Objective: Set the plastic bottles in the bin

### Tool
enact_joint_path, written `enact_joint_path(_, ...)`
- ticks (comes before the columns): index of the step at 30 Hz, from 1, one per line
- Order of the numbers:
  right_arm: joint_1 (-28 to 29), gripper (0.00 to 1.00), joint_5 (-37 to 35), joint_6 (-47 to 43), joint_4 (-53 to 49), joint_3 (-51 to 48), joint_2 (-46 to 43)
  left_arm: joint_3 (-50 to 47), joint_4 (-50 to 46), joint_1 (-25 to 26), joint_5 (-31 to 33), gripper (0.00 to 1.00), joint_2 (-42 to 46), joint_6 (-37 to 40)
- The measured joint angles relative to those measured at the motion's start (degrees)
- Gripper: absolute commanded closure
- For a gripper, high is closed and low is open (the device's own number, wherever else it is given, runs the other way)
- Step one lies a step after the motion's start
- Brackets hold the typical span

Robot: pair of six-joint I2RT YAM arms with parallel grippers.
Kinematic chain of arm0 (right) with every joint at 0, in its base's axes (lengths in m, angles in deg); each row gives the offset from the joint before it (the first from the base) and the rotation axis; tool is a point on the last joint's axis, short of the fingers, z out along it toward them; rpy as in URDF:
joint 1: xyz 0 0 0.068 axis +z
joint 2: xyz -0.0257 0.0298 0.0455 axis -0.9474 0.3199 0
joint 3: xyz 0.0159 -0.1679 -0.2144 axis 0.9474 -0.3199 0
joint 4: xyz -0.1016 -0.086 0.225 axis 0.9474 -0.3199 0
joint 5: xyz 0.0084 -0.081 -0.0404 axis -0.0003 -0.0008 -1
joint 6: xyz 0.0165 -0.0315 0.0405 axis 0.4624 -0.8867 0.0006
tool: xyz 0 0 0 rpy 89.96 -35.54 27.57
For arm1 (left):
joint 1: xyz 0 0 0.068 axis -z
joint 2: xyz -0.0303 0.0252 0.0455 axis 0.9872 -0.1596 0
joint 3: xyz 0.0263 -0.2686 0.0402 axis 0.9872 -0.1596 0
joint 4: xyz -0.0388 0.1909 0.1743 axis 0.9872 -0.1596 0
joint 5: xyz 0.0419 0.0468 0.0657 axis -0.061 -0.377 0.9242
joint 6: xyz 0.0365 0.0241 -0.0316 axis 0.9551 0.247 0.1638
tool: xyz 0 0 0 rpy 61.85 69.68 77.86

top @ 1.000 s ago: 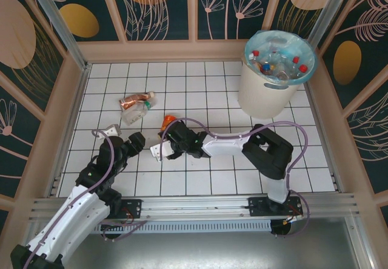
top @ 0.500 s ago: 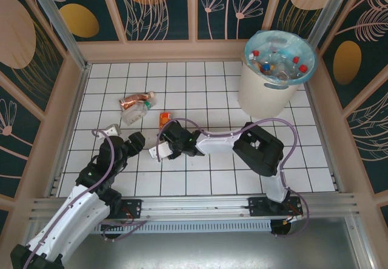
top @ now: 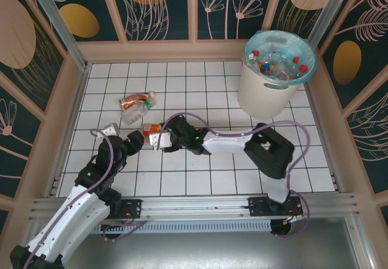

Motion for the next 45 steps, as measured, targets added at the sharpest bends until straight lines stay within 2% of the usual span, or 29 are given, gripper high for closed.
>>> enact_joint_path(3, -3.4, 0.33, 1.0, 15.0, 7.2, -7.2, -7.6, 1.4, 0.0, 0.0, 0.1, 0.23, -0.8, 1.6)
enact_joint_path(8, -9.1, 0.39, 1.7, 49.0, 18.2, -15.9, -14.7, 4.1, 1.2, 0.0, -1.6, 0.28, -6.8, 4.4)
enact_joint_path(13, -11.1, 0.39, 6.2, 80.3, 23.0, -17.1, -11.3, 3.0, 5.8, 0.0, -8.1, 0.31, -12.2, 4.2)
enact_joint_path(16, -11.5, 0.38, 9.0, 92.3, 23.1, -15.2, -6.1, 1.7, 8.0, 0.0, -11.3, 0.31, -14.4, 4.2)
enact_joint_path(19, -12.0, 0.38, 11.7, 100.1, 21.8, -11.7, -0.6, 1.2, 9.7, 0.0, -13.8, 0.31, -16.9, 4.2)
enact_joint_path(22, -12.7, 0.38, 13.9, 104.9, 19.3, -7.4, 3.6, 0.3, 11.0, 0.0, -15.2, 0.31, -18.4, 4.3)
enact_joint_path(28, -13.3, 0.37, 17.2, 105.9, 9.6, 5.8, 10.8, -2.4, 14.2, 0.0, -15.0, 0.3, -19.8, 5.1)
enact_joint_path(39, -13.6, 0.36, 22.2, 95.4, -14.0, 29.0, 24.5, -3.1, 20.3, 0.0, -15.0, 0.31, -27.1, 8.9)
enact_joint_path(45, -13.6, 0.36, 24.5, 91.0, -20.3, 34.4, 26.9, -3.3, 23.7, 0.0, -15.3, 0.33, -30.9, 9.9)
